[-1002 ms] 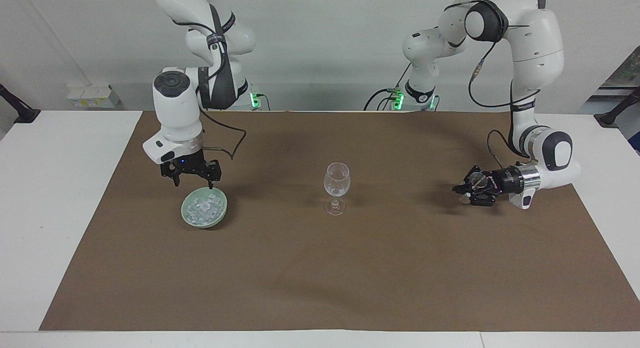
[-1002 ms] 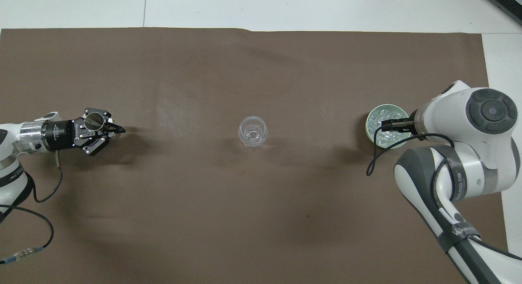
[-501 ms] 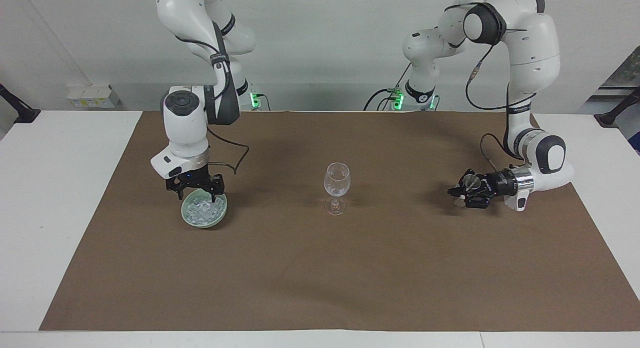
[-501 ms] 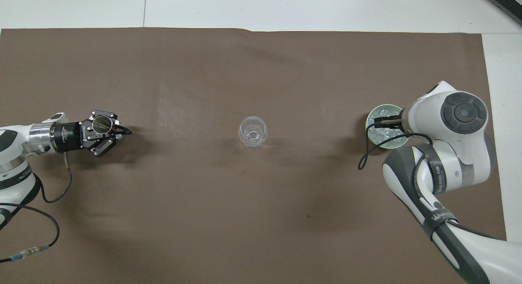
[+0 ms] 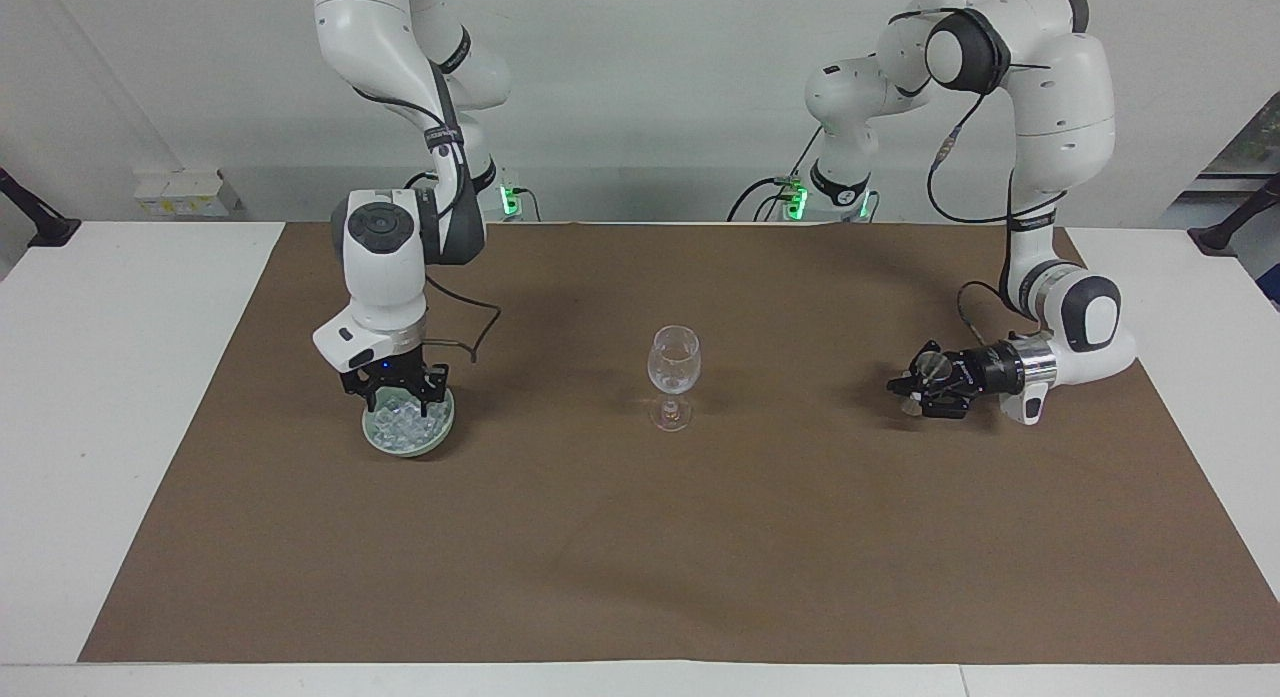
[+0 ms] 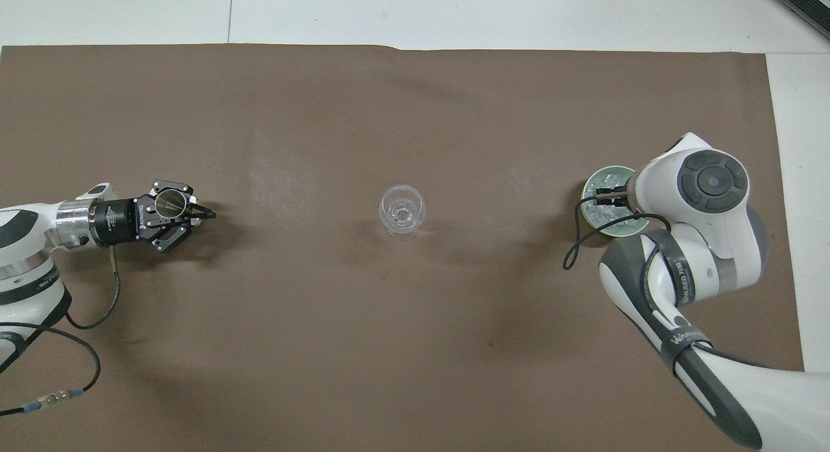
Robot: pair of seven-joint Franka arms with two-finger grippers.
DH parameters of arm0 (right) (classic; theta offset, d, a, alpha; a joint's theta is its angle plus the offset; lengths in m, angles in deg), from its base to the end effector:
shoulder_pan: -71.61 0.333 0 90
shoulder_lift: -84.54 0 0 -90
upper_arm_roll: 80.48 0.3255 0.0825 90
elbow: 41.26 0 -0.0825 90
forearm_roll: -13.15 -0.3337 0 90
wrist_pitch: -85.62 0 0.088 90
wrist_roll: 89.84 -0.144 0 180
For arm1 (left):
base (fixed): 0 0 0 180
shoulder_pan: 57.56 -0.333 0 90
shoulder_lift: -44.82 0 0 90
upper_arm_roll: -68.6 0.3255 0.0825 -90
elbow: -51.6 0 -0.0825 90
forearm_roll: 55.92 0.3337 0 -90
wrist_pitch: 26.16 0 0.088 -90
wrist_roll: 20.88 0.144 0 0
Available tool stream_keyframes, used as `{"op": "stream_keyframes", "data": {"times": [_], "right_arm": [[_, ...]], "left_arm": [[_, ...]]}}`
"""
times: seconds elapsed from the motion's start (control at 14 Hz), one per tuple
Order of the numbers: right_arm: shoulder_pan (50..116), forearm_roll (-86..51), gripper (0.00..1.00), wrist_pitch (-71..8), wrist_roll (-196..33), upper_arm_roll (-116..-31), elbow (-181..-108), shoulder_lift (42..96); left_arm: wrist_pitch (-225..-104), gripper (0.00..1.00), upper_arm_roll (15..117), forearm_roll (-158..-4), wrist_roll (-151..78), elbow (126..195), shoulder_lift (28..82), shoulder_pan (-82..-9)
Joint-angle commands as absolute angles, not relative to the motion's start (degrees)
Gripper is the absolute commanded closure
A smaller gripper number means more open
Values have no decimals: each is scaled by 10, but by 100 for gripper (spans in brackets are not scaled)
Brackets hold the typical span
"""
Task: Pour wine and add ice with both arms
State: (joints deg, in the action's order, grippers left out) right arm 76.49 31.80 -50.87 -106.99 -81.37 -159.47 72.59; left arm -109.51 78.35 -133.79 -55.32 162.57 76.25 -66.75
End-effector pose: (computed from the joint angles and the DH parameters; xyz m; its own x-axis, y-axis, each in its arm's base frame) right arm 0.5603 0.0280 0.3503 0.9886 0.0119 0.1498 -0.0205 -0.9769 0.2127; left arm 0.5462 0.0208 0.2684 0.0157 0.1240 -0.9922 0.9977 0.0631 0.0236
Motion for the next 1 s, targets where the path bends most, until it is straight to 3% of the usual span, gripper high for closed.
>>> {"op": "stream_keyframes", "data": {"times": [0.0, 0.5, 0.72, 0.93], "right_arm": [[761, 341, 27, -531, -1102, -800, -1598, 719], [763, 346, 41, -527, -1105, -800, -1599, 716], [762, 347, 73, -525, -1105, -800, -1599, 717], [762, 347, 96, -523, -1105, -800, -1599, 717]], "left_arm": [[-1102, 100, 789, -1353, -534, 1637, 762, -657], [-1114, 100, 789, -1351, -531, 1638, 763, -654], [-1116, 100, 789, -1349, -529, 1638, 763, -654], [-1116, 100, 790, -1349, -524, 1638, 763, -654]]}}
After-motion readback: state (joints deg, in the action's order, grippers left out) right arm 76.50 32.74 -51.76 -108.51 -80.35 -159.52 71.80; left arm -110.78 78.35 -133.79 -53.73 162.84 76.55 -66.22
